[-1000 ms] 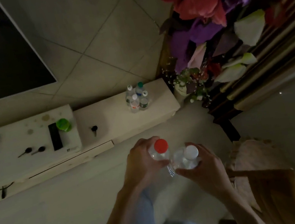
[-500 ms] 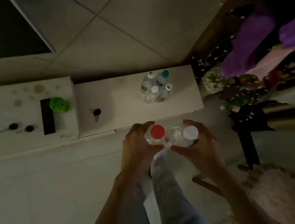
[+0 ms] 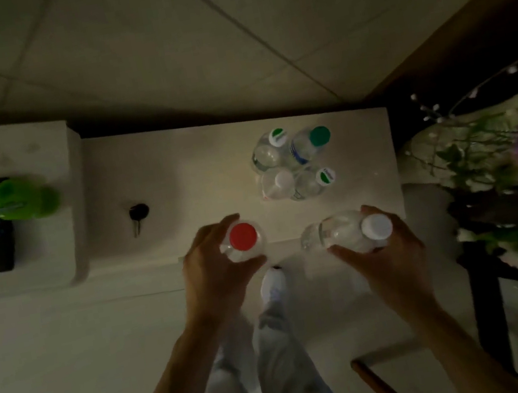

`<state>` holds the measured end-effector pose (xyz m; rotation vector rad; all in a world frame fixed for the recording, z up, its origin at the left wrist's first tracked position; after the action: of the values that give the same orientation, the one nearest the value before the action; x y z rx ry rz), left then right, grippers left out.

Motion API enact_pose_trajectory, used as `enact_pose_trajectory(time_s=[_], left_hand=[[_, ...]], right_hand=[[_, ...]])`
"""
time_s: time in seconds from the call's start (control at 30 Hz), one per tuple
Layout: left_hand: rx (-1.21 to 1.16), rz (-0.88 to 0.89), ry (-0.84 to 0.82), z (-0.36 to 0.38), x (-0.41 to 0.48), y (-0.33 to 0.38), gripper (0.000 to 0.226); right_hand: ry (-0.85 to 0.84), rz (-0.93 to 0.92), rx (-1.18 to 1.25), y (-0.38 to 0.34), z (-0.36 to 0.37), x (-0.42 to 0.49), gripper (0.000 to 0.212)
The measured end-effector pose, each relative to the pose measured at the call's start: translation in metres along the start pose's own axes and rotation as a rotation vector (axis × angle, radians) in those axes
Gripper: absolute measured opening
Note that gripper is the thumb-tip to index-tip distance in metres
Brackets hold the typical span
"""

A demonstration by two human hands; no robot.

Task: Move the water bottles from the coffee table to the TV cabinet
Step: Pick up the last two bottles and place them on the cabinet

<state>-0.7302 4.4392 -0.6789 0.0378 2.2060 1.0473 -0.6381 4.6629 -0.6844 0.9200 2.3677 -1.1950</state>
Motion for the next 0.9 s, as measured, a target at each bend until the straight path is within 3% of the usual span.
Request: enact_pose_trajectory(time_s=[0.23,0.5,0.9], left_hand=[[-0.011,-0.015,0.104,0.017,0.099,-0.019,0.070],[0.005,0.041,0.147,0.031,0.154,-0.016,0.069],[-0.120,0.068,-0.007,0.044,0.157,-0.030,0.075]], right_hand=[[0.152,0.053,-0.049,0.042,-0.023,0.100,0.080],[0.098,-0.023,0.044,0.036,-0.012,0.170,0.083],[-0.030,-0.074,-0.012,0.041,0.000,0.170,0.074]])
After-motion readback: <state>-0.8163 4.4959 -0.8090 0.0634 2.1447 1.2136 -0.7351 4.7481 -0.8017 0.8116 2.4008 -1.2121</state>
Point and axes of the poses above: each hand's wrist, its own x-axis towards the middle knuckle, its own z-axis out of the palm, y = z × x, the point moved 2 cm from there along x, towards the middle knuckle, and after that the axes turned 14 degrees about -y, right-handed, at the moved point
